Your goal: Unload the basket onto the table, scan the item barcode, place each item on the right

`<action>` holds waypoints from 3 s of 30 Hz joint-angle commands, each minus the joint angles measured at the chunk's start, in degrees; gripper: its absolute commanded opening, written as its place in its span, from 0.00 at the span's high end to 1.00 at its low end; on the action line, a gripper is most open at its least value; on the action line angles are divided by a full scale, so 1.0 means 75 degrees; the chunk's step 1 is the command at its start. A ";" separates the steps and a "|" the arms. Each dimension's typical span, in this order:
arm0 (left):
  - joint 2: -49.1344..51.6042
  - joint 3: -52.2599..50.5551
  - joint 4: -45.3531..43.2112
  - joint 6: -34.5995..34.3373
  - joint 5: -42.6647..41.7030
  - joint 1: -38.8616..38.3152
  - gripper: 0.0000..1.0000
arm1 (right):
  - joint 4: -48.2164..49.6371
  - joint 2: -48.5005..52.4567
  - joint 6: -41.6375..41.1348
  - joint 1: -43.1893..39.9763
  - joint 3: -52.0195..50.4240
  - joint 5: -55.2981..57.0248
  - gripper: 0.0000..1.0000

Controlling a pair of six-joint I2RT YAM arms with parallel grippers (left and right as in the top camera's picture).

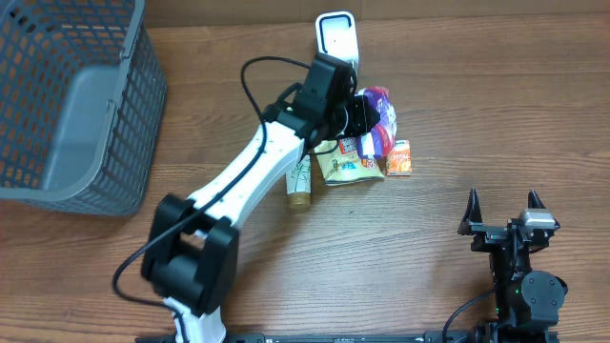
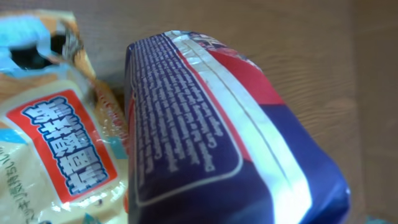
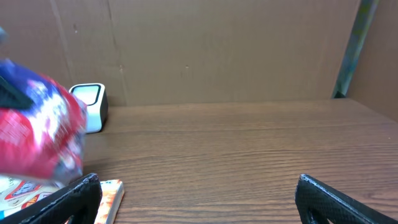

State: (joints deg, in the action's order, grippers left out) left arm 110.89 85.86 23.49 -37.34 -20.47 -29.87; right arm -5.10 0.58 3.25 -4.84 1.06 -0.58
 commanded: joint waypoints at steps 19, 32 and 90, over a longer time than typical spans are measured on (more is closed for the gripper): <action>-0.1122 0.5412 0.5511 0.2821 0.3223 0.1524 0.00 | 0.0038 -0.0055 0.0029 0.0038 -0.0079 0.0070 0.00; -0.1075 0.6301 0.8935 0.1480 0.5829 0.5642 0.96 | 0.0038 -0.0055 0.0029 0.0038 -0.0079 0.0070 0.00; -0.1851 0.6015 0.9777 0.3206 0.1961 0.7851 0.41 | 0.0038 -0.0055 0.0029 0.0038 -0.0079 0.0070 0.00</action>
State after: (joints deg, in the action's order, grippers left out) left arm 100.57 125.45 96.60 -14.06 -5.91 28.97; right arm -5.13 0.58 3.25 -4.84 1.06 -0.58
